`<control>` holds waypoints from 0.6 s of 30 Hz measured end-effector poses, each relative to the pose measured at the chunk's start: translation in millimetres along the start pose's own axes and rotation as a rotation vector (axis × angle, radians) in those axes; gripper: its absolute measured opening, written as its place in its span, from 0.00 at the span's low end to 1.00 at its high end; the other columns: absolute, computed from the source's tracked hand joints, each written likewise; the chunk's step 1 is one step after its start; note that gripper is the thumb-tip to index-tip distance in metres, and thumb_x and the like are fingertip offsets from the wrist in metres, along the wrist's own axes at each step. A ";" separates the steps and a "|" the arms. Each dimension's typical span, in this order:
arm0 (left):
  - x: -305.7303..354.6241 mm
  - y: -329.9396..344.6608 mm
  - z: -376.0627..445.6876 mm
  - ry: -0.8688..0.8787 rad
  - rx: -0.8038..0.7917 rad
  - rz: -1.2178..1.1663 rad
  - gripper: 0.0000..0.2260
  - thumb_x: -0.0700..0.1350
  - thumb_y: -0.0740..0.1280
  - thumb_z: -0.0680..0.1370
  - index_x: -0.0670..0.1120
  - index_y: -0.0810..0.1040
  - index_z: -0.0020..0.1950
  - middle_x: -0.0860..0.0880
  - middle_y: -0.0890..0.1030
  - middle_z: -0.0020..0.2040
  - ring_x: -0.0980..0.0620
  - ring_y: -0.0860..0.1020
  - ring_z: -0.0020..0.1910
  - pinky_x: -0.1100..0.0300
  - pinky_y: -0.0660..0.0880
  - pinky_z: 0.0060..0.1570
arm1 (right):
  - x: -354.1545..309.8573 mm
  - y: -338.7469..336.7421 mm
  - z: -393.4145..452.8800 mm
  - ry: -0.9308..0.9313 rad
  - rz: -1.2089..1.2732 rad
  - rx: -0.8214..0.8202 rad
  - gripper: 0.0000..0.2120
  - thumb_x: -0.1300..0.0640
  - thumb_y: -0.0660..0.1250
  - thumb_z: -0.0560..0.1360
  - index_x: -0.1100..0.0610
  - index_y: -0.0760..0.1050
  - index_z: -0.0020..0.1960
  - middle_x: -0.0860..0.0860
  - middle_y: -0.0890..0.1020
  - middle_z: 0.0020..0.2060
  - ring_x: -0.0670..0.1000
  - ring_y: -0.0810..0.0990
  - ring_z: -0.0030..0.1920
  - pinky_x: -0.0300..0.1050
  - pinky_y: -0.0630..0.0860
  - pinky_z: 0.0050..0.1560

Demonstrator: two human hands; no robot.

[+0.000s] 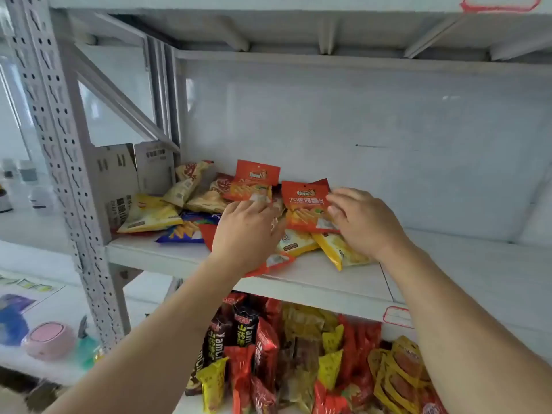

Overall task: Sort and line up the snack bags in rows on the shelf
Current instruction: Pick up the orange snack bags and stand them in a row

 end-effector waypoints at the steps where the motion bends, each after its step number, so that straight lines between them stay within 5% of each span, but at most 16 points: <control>1: -9.1 14.4 1.8 -0.025 -0.012 -0.019 0.18 0.56 0.61 0.79 0.48 0.86 0.52 0.49 0.86 0.49 0.44 0.84 0.49 0.48 0.78 0.53 | 4.0 14.8 8.3 0.021 0.002 -0.035 0.19 0.50 0.55 0.85 0.51 0.71 0.74 0.47 0.70 0.74 0.51 0.68 0.73 0.50 0.67 0.70; 7: -72.4 114.5 -6.7 -0.372 -0.321 -0.054 0.19 0.58 0.59 0.81 0.52 0.79 0.67 0.50 0.75 0.71 0.46 0.68 0.72 0.46 0.59 0.72 | 31.4 96.7 47.3 0.128 0.047 -0.189 0.21 0.48 0.55 0.84 0.52 0.68 0.75 0.48 0.69 0.75 0.53 0.68 0.73 0.49 0.68 0.69; 14: -106.5 181.1 -52.7 -0.757 -0.488 -0.309 0.20 0.56 0.60 0.81 0.56 0.71 0.74 0.50 0.66 0.77 0.43 0.57 0.77 0.44 0.55 0.75 | 73.3 165.7 80.9 0.356 0.127 -0.281 0.33 0.37 0.55 0.81 0.51 0.54 0.80 0.55 0.61 0.79 0.60 0.64 0.76 0.59 0.67 0.71; 18: -114.4 182.3 -64.6 -0.884 -0.493 -0.273 0.41 0.70 0.62 0.76 0.47 0.57 0.81 0.43 0.52 0.82 0.41 0.48 0.81 0.42 0.51 0.77 | 107.5 200.9 86.9 0.617 0.195 -0.336 0.42 0.27 0.52 0.75 0.55 0.58 0.78 0.60 0.68 0.74 0.63 0.69 0.72 0.60 0.68 0.69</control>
Point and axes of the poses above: each hand's wrist, its own z-axis towards the middle knuckle, its own y-axis out of the palm, x = y × z, the point moved 10 cm from there along z, towards the middle knuckle
